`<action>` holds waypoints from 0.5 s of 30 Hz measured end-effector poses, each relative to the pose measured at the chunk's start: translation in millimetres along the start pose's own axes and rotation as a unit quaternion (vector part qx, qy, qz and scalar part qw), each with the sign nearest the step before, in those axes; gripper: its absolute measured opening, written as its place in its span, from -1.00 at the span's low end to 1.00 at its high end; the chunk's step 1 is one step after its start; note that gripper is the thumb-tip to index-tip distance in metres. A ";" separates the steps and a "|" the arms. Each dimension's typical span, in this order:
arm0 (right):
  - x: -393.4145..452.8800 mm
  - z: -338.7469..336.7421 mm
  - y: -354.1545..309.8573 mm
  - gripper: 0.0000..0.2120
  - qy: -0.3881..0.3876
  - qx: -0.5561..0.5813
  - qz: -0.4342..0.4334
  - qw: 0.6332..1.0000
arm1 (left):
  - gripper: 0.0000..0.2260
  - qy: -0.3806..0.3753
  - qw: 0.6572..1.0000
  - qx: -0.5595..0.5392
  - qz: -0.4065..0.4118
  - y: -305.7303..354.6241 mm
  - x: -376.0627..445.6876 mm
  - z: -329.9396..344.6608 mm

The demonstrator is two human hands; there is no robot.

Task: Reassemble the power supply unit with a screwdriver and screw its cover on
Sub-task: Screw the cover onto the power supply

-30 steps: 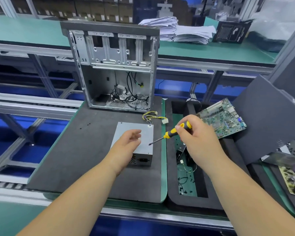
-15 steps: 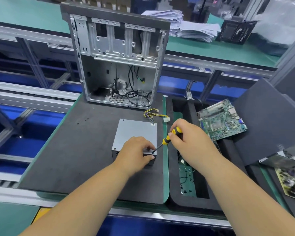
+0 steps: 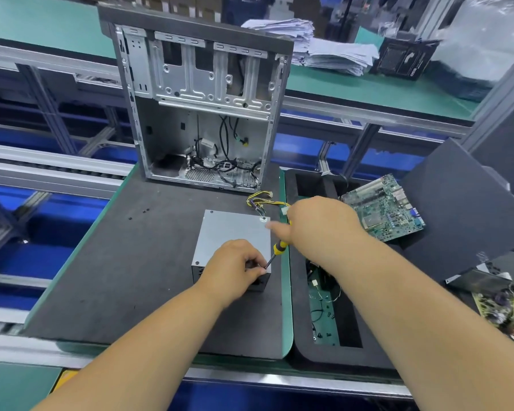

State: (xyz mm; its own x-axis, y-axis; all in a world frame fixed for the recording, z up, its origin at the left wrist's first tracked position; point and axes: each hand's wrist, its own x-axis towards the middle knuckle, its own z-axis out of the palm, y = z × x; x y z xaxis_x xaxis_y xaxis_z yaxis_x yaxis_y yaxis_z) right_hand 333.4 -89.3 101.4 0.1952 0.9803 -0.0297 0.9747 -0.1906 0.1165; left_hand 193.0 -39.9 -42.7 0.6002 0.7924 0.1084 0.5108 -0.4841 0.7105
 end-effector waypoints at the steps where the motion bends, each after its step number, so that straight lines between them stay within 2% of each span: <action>1: 3.4 1.7 -4.8 -0.50 0.017 -0.022 0.023 0.999 | -0.95 -0.002 1.000 -0.007 0.000 -1.5 0.8 -0.3; 3: 7.0 5.4 -8.2 -0.55 0.031 -0.002 0.026 0.999 | -0.94 -0.008 1.000 -0.017 -0.001 -3.4 2.2 -0.8; 6: 3.7 0.1 0.2 -0.82 -0.044 0.189 -0.057 0.979 | -0.91 -0.013 0.999 -0.038 -0.012 -4.9 2.9 -0.4; 8: -0.4 -5.6 1.5 -0.91 -0.044 0.243 -0.122 0.961 | -0.88 -0.011 0.999 -0.047 -0.019 -5.8 2.5 0.0; 10: -1.1 -0.3 -5.1 -0.87 0.007 0.160 -0.133 0.978 | -0.85 -0.012 0.999 -0.044 -0.012 -6.3 2.2 0.4; 13: -1.5 9.8 -14.2 -0.75 0.055 -0.006 -0.057 0.997 | -0.80 -0.015 0.999 -0.052 -0.002 -5.5 1.9 1.0; 15: -2.0 10.7 -14.0 -0.76 0.046 0.021 -0.041 0.998 | -0.78 -0.005 0.998 -0.064 -0.009 -4.3 1.5 1.7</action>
State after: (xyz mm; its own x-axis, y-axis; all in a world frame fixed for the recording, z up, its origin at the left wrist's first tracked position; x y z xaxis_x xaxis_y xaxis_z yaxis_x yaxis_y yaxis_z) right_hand 320.5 -89.2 89.1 0.1065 0.9928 0.0543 0.9911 -0.1104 0.0746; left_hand 192.7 -37.3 -46.7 0.5982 0.7964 0.0883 0.4385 -0.4176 0.7958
